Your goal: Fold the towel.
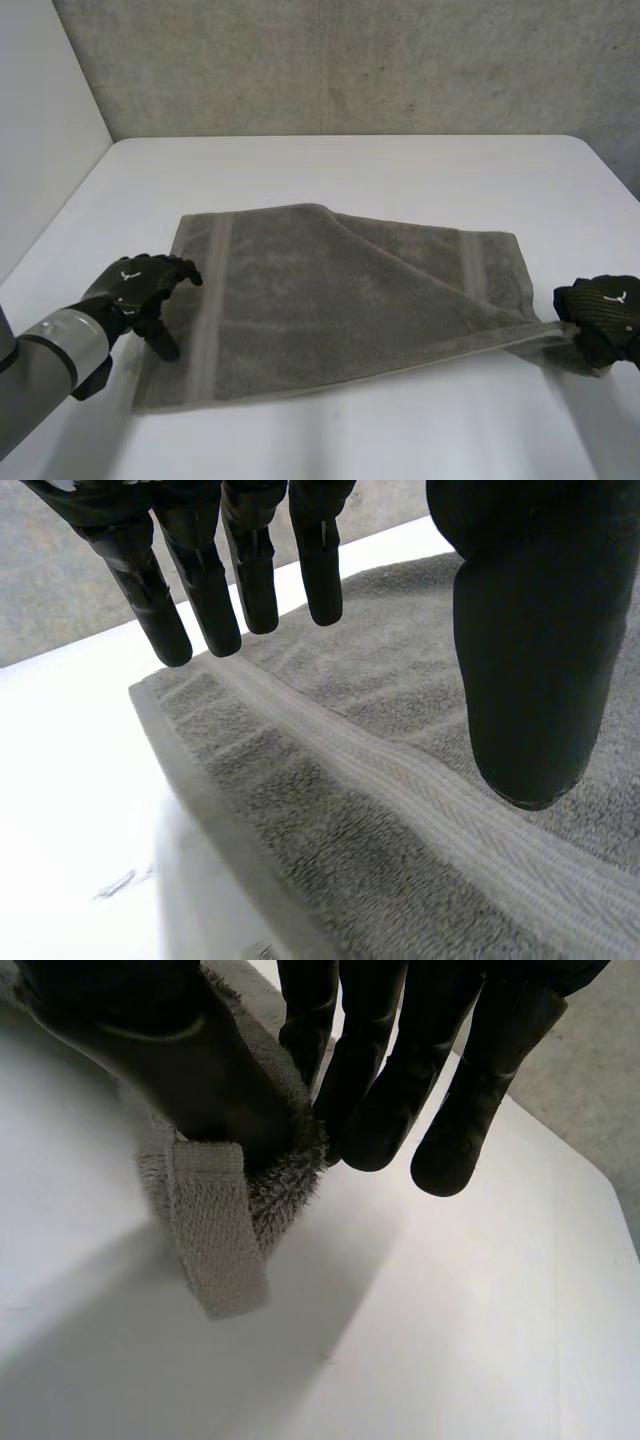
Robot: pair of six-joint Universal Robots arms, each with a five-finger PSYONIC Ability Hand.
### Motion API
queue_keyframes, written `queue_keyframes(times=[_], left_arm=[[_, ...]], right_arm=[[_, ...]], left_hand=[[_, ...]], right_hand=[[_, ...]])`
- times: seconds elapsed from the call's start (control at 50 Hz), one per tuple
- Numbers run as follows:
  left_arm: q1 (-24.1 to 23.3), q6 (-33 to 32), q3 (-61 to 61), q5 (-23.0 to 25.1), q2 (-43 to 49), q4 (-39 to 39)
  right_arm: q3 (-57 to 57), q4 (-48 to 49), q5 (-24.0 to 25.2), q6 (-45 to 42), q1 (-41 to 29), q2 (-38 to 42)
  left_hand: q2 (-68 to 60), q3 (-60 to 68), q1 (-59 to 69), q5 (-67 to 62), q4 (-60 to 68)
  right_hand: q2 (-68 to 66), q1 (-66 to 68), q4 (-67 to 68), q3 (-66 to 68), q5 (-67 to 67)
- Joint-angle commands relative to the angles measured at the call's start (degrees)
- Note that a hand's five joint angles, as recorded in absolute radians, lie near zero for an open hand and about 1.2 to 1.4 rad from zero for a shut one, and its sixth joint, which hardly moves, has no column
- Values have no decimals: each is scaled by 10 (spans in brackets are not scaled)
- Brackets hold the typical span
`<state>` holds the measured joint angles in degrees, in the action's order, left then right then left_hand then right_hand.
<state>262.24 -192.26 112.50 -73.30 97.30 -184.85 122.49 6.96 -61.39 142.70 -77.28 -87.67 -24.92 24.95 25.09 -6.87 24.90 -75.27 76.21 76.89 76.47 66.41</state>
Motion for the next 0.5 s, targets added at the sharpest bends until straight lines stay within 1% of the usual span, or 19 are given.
queue_keyframes(times=[0.02,0.06,0.08,0.1,0.12,0.16,0.3,0.5], left_arm=[[39,-62,44,2,-23,11],[43,-108,64,2,-23,23],[43,-109,64,2,-23,23],[42,-126,75,2,-23,26],[42,-126,75,2,-23,26],[39,-147,91,3,-24,27],[37,-149,106,4,-22,20],[35,-148,105,3,-2,-22]], right_arm=[[-4,2,3,0,-5,25],[-3,6,3,0,-5,30],[-3,6,3,0,-5,30],[-2,10,3,0,-5,32],[-2,10,3,0,-5,32],[-1,17,4,1,-6,39],[1,22,5,1,-6,51],[10,31,9,1,-5,53]], left_hand=[[83,-83,-85,3,-83],[102,-102,-103,21,-101],[102,-102,-103,21,-101],[102,-102,-103,21,-101],[102,-102,-103,21,-101],[102,-102,-103,21,-101],[103,-104,-105,23,-103],[92,-92,-93,11,-91]], right_hand=[[-47,38,31,35,36],[-47,38,31,35,36],[-47,38,31,35,36],[-47,38,31,35,36],[-47,38,31,35,36],[-47,38,31,35,36],[-47,38,31,35,36],[-47,38,31,35,36]])
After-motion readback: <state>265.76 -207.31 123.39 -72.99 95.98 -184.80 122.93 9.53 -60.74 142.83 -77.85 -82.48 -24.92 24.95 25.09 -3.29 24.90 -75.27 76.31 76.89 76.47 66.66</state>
